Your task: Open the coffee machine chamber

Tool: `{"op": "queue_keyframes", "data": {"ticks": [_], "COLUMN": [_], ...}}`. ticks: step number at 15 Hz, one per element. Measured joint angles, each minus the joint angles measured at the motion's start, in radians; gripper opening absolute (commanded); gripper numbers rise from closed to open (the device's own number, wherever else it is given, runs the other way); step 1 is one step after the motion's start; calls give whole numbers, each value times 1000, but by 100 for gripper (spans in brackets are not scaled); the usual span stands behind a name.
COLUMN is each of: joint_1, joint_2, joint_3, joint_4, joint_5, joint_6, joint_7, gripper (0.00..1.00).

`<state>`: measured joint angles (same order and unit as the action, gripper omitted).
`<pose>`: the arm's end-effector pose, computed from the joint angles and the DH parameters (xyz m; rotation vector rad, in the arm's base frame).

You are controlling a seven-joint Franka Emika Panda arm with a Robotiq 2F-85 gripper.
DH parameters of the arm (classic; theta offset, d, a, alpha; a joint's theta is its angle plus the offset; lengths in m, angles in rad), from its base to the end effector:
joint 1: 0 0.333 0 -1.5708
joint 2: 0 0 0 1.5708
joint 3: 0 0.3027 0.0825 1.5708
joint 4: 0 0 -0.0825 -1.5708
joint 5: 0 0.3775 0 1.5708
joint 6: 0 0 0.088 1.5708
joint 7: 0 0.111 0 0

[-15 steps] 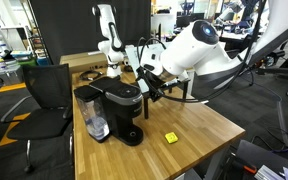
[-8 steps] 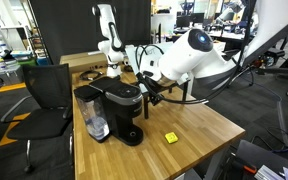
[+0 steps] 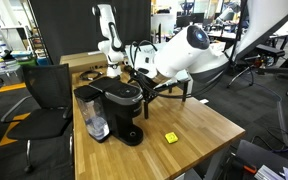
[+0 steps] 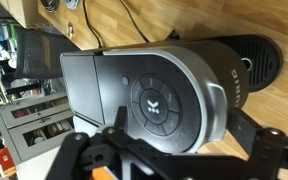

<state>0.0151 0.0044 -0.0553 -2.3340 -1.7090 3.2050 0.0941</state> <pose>0.4828 0.0746 0.3501 1.7336 1.7876 0.7641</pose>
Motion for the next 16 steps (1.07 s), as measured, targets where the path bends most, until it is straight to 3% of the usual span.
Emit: {"op": "queue_keyframes", "data": {"ticks": [8, 16], "joint_1": [1, 17], "joint_2": [9, 9], "joint_3": [0, 19], "joint_4": [54, 176], "joint_5": [-128, -132], "joint_6": [57, 107], "joint_7": [103, 115], "gripper": [100, 100]}}
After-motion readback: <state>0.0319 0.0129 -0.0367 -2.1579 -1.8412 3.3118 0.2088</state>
